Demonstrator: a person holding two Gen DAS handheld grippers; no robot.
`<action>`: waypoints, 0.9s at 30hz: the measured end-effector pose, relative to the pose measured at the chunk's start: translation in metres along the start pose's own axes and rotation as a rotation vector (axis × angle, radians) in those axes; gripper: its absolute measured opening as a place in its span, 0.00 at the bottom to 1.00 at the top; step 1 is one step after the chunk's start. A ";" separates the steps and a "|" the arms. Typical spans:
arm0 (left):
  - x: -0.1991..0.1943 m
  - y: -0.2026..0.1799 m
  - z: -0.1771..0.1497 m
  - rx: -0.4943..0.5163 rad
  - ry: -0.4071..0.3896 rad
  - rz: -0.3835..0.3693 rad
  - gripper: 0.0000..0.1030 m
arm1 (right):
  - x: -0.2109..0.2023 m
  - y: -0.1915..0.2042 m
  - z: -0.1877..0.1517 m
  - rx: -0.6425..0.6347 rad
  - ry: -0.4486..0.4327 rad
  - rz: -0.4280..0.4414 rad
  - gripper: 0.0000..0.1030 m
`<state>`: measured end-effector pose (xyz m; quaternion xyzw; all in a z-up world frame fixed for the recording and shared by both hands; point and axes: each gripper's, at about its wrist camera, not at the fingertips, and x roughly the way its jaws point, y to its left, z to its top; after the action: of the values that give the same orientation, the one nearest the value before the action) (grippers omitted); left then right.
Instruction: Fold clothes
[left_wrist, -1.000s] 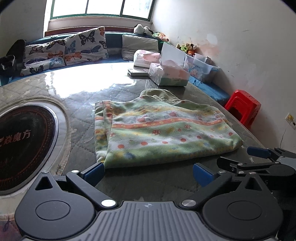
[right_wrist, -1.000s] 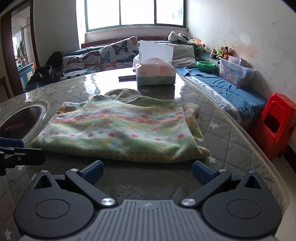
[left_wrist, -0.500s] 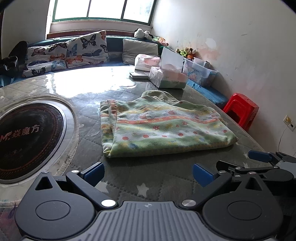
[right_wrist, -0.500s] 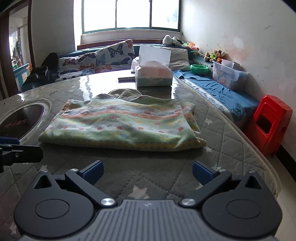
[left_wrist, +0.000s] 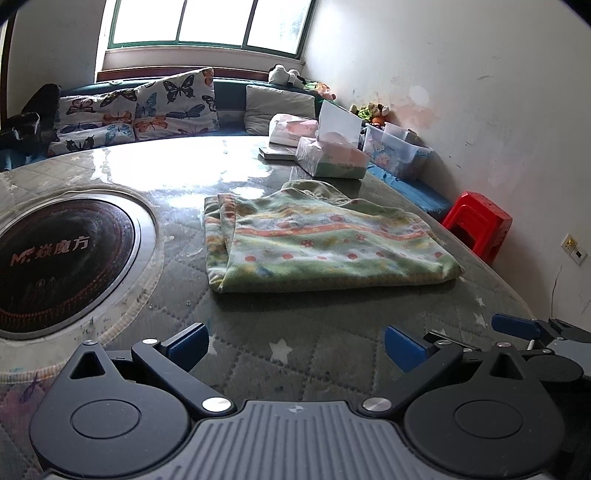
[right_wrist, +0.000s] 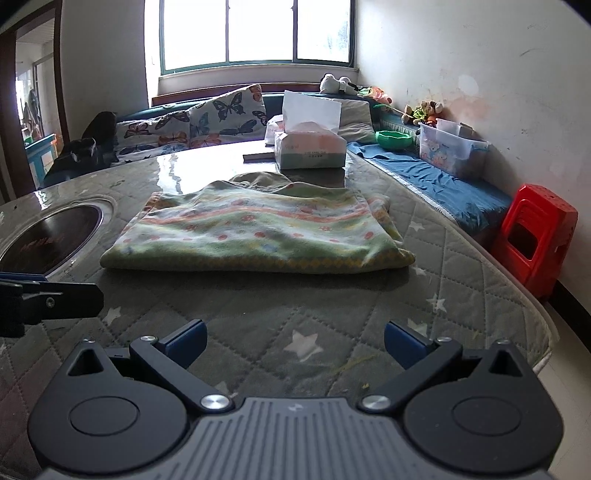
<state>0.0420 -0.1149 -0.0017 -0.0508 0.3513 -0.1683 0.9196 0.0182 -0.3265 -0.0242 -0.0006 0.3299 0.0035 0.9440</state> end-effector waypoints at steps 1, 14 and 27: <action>-0.001 0.000 -0.001 -0.002 -0.001 0.000 1.00 | -0.001 0.001 -0.001 0.000 -0.002 -0.001 1.00; -0.012 0.010 -0.003 0.021 -0.008 -0.036 1.00 | -0.015 0.019 -0.004 0.020 -0.002 -0.053 1.00; -0.008 0.025 0.005 0.051 0.004 -0.102 1.00 | -0.019 0.044 0.002 0.018 0.018 -0.144 1.00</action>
<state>0.0467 -0.0883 0.0022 -0.0449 0.3458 -0.2242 0.9100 0.0045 -0.2831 -0.0111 -0.0160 0.3375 -0.0672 0.9388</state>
